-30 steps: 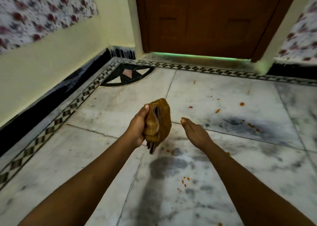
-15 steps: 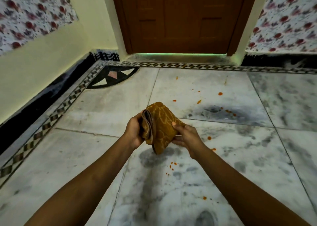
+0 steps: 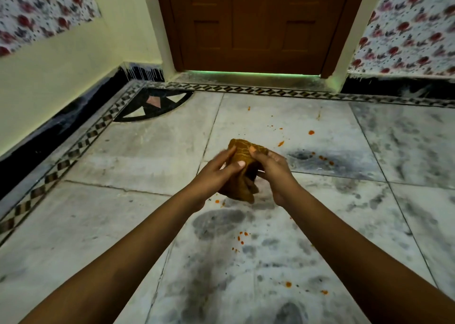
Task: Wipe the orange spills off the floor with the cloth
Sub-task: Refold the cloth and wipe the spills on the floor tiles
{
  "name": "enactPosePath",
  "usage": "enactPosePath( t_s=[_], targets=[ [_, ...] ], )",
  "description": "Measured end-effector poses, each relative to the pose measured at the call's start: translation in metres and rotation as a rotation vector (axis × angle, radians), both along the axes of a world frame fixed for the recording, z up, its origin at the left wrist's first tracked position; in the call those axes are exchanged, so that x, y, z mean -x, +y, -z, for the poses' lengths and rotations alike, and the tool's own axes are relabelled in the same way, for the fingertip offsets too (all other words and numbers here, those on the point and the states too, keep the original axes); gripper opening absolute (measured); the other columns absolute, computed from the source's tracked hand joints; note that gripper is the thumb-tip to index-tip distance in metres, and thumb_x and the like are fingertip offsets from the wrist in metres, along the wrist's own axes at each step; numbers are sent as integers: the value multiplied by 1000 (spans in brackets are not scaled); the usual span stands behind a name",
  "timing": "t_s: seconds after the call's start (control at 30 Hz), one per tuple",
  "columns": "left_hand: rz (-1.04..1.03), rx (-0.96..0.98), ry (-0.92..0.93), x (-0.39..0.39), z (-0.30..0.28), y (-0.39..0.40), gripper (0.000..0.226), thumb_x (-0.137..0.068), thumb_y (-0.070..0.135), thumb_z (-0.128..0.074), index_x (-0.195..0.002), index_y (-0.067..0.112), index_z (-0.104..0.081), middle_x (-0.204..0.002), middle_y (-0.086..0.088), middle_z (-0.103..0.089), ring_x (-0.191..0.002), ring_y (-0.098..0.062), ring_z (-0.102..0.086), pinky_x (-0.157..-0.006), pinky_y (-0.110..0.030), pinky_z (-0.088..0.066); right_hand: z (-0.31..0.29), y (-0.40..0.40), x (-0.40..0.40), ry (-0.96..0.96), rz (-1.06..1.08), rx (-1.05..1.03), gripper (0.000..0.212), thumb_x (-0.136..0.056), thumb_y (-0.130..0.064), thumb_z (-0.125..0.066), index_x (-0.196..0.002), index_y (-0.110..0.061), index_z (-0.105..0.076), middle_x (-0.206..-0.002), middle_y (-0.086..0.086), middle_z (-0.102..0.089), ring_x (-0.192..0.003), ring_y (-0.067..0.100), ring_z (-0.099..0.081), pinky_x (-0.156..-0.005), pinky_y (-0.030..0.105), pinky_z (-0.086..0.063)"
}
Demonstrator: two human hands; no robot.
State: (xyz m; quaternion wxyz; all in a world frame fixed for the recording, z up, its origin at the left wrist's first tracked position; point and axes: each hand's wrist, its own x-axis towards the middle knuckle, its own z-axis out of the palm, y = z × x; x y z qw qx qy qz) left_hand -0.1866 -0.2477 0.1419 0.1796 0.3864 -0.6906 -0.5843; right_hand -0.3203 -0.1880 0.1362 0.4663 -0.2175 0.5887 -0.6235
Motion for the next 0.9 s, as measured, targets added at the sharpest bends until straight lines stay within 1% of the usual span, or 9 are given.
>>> enactPosePath(
  t_s=[0.13,0.23,0.33,0.43,0.5,0.6,0.67,0.77,0.9],
  targets=[
    [66,-92,127,1,-9,4,43,-88,42,-57,-130,34,-51,-120,11,-63,-106,-2,-61,-79,-19,-52,-4,-3,-5,-114,-49,41,22,-95,-29,-51,-99,-12,-65,-93,7,-68,-88,20,-65,-66,23,-52],
    [-34,-133,124,0,-6,3,26,-89,31,-60,-115,29,-60,-106,2,-70,-98,-15,-66,-82,-33,-56,-6,-3,-4,-225,-142,12,44,-99,-41,-34,-99,-9,-64,-93,11,-68,-90,23,-63,-79,33,-51],
    [-164,-257,112,-4,-4,2,25,-96,23,-49,-117,17,-59,-101,-4,-70,-96,-22,-66,-82,-36,-54,0,-4,-3,-184,-160,10,51,-100,-44,-24,-93,-12,-63,-88,6,-67,-92,19,-60,-92,35,-41],
    [-257,-430,124,-7,-9,2,24,-97,26,-43,-102,16,-63,-85,-3,-72,-83,-20,-67,-70,-31,-53,4,-3,-7,-179,-142,-1,46,-99,-43,-31,-90,-12,-63,-91,6,-66,-91,17,-60,-89,31,-44],
    [-265,-493,129,-8,-13,1,28,-98,31,-41,-99,16,-65,-84,-5,-73,-83,-22,-67,-72,-31,-53,7,-3,-10,-186,-122,8,38,-97,-41,-39,-93,-11,-62,-94,6,-64,-92,17,-60,-85,29,-48],
    [-264,-507,100,-8,-20,-1,32,-97,38,-41,-103,16,-65,-93,-7,-71,-87,-25,-66,-74,-35,-53,10,-4,-14,-160,-132,13,33,-93,-39,-51,-112,-12,-54,-111,8,-62,-107,24,-59,-94,39,-49],
    [-264,-516,61,-8,-28,-3,30,-96,38,-44,-101,16,-64,-92,-7,-70,-83,-24,-66,-68,-34,-53,11,-6,-15,-113,-115,-27,36,-88,-42,-58,-113,-15,-53,-118,8,-60,-110,27,-58,-97,45,-47],
    [-303,-444,-39,-13,-44,-8,28,-94,38,-50,-103,13,-61,-90,-7,-68,-79,-23,-65,-63,-32,-52,11,-7,-13,-96,-53,-132,44,-84,-46,-61,-117,-18,-54,-119,8,-60,-109,29,-57,-96,49,-47],
    [-285,-32,-159,-27,-80,-22,22,-97,33,-47,-108,15,-53,-92,-2,-64,-79,-17,-62,-66,-28,-51,17,-3,-3,-188,-3,-141,36,-89,-38,-59,-114,-12,-59,-114,13,-64,-94,27,-63,-76,38,-54]
  ],
)
